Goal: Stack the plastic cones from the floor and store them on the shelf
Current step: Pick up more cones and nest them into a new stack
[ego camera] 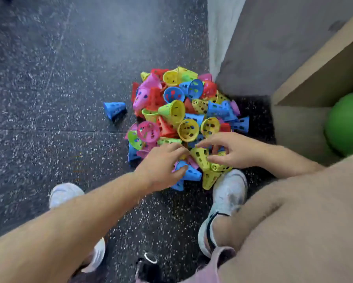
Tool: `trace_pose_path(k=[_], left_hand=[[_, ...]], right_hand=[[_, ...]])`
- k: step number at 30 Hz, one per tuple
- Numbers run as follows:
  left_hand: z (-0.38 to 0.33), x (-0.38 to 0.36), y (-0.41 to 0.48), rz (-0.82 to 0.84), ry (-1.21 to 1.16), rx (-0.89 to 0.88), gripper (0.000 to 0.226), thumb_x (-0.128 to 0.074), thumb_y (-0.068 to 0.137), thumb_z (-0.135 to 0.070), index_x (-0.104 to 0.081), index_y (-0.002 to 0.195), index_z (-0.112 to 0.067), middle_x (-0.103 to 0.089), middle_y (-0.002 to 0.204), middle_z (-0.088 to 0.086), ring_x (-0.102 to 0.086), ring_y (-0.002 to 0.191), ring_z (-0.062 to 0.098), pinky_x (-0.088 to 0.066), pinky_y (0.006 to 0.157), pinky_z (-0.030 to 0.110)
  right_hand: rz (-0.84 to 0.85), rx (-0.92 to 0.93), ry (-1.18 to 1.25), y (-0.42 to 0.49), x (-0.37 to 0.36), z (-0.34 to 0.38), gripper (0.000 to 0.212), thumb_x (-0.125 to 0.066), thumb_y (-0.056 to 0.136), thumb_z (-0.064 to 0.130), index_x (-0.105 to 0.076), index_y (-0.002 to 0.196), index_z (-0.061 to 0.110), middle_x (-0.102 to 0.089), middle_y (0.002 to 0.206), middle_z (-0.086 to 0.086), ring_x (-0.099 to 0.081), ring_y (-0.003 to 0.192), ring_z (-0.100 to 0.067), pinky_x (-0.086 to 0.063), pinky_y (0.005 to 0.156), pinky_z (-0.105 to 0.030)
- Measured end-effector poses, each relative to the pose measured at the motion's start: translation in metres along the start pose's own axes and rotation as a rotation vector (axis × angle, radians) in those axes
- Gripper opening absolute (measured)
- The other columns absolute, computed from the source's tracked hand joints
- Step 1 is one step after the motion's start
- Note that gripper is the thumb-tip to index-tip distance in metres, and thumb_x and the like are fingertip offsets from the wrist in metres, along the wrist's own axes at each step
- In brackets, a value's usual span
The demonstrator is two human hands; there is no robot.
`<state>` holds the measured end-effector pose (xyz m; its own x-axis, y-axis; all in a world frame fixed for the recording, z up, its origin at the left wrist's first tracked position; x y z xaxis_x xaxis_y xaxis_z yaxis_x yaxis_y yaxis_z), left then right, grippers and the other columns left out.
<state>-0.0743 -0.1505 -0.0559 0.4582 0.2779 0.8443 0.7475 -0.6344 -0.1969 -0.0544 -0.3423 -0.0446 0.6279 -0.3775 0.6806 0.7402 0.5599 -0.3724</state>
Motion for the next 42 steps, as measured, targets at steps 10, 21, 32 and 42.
trace_pose_path(k=[10,21,32,42], left_hand=[[0.025,-0.054,-0.034,0.008,0.067,0.064,0.056,-0.075,0.086,-0.035,-0.058,0.136,-0.018,-0.051,0.143,0.012,-0.049,0.127,0.032,-0.048,0.100,0.045],[0.046,-0.086,-0.033,-0.076,-0.123,0.376,0.076,-0.077,0.084,-0.031,-0.036,0.148,-0.021,-0.044,0.134,0.003,-0.053,0.117,0.027,-0.051,0.097,0.045],[0.052,-0.084,-0.036,-0.196,-0.433,0.549,0.053,-0.070,0.092,-0.019,-0.045,0.138,-0.024,-0.049,0.125,-0.006,-0.053,0.114,0.011,-0.047,0.098,0.033],[0.044,-0.071,-0.050,-0.273,-0.548,0.487,0.079,-0.070,0.083,-0.021,-0.032,0.152,-0.026,-0.046,0.121,-0.010,-0.051,0.109,-0.002,-0.045,0.089,0.015]], right_hand=[[-0.045,0.227,-0.331,0.032,-0.070,0.000,0.045,-0.064,0.090,0.048,-0.062,0.130,0.025,-0.062,0.119,0.004,-0.056,0.105,-0.020,-0.051,0.085,-0.039],[-0.117,0.203,-0.553,0.061,-0.103,0.012,0.073,-0.071,0.076,0.058,-0.053,0.136,0.022,-0.061,0.092,-0.003,-0.055,0.085,-0.025,-0.041,0.071,-0.037],[-0.072,-0.053,-0.102,0.044,-0.087,0.001,0.060,-0.066,0.082,0.053,-0.048,0.136,0.036,-0.045,0.113,0.009,-0.055,0.096,-0.015,-0.049,0.076,-0.031],[-0.526,0.038,0.581,0.027,-0.027,0.014,0.029,-0.076,0.077,0.034,-0.056,0.097,0.024,-0.059,0.124,0.008,-0.063,0.112,-0.015,-0.054,0.092,-0.040]])
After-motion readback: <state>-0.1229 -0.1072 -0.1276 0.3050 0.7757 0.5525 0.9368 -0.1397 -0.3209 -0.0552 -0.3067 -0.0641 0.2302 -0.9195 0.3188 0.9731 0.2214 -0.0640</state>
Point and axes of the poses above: each hand's wrist, its own y-axis towards the middle knuckle, its own x-axis out of the back of the hand, z = x × y, the point moved 6 cm from there along y, towards the middle knuckle
